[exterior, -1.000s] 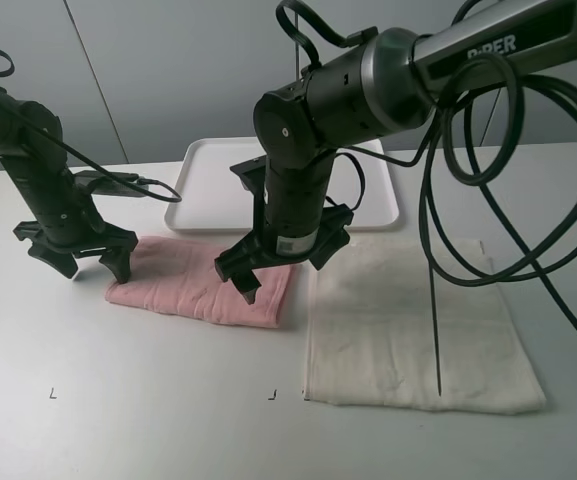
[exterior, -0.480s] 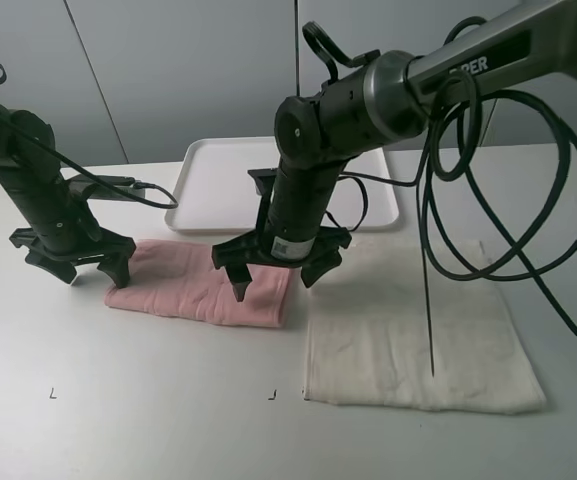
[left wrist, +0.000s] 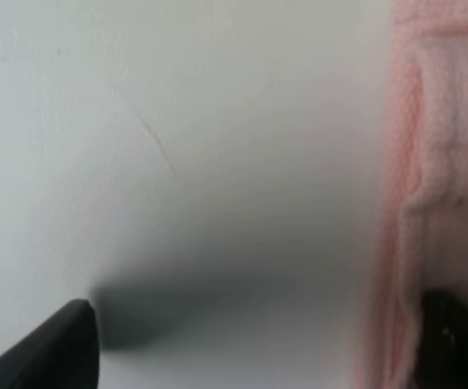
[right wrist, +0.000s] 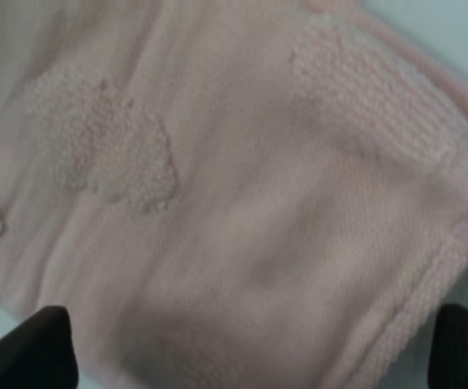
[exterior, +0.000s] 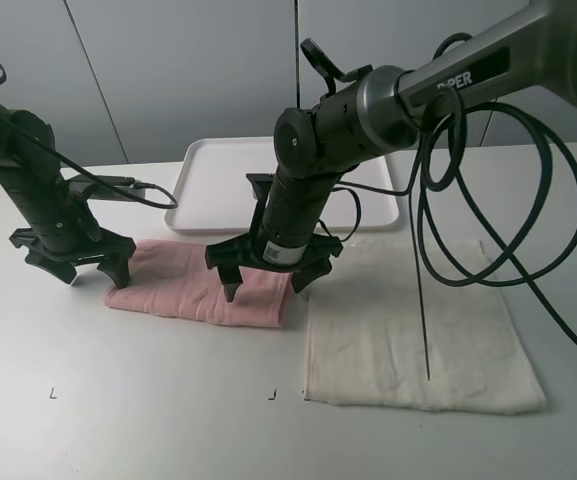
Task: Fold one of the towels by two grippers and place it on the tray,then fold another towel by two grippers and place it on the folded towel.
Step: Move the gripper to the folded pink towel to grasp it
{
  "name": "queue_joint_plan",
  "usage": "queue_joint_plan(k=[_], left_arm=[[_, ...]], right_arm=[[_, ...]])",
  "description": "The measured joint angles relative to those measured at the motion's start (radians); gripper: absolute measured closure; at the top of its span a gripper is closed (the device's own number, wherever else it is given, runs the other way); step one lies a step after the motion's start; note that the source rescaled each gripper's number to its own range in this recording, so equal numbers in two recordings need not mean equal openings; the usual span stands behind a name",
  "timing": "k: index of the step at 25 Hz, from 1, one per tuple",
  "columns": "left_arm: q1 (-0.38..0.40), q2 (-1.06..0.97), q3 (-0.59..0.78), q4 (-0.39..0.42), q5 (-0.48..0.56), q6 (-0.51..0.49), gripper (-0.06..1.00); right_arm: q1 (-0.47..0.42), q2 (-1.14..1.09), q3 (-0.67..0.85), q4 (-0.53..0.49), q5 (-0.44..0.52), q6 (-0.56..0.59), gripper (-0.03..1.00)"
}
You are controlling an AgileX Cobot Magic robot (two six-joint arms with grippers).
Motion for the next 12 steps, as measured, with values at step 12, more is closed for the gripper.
queue_joint_plan(k=[12], left_arm=[[0.000, 0.000, 0.000, 0.000, 0.000, 0.000, -0.05]], right_arm=[[0.000, 0.002, 0.000, -0.055, -0.012, 0.004, 0.04]])
